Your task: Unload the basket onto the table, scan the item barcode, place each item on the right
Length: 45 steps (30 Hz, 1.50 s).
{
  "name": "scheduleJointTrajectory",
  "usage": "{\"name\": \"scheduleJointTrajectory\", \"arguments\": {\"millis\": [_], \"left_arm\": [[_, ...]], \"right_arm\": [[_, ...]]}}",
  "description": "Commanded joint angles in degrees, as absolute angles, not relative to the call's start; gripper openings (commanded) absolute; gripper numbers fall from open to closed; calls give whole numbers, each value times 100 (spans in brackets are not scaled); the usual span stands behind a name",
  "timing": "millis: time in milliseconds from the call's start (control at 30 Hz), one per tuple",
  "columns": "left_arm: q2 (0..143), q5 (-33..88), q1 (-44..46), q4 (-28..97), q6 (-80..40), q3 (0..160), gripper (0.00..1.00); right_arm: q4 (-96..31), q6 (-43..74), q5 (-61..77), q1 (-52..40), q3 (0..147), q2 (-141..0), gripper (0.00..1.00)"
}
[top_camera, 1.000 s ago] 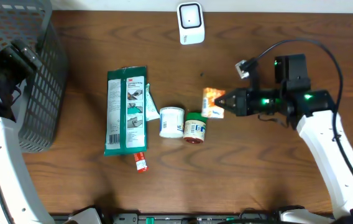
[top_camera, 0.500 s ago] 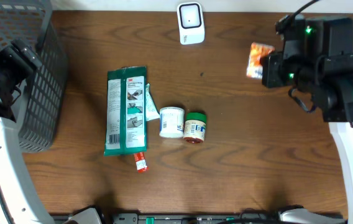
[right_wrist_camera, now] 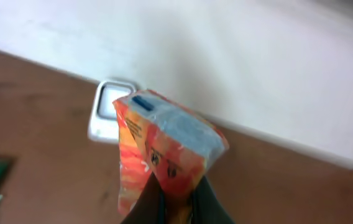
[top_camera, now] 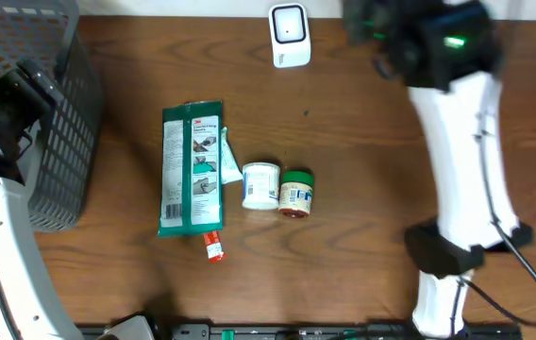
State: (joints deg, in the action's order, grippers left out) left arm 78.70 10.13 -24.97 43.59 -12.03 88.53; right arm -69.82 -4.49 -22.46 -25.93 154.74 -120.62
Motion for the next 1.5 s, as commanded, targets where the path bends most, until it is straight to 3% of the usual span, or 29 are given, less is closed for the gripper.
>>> {"name": "scheduleJointTrajectory", "arguments": {"millis": [0,433,667,1467], "left_arm": [[7861,980,-2510,4364,-1236,8906,93],[7861,980,-2510,4366,-1236,8906,93],[7861,980,-2510,4364,-1236,8906,93],[7861,980,-2510,4364,-1236,8906,93]], "right_arm": [[-6497,-1492,-3323,-2941,15535,-12811,1],[-4154,-3358,-4066,-3020,15535,-15240,1],[-3374,-3758,-4403,-3020,15535,-15865,1],[-3474,-3920,-4427,-2956,15504,-15976,1]]}}
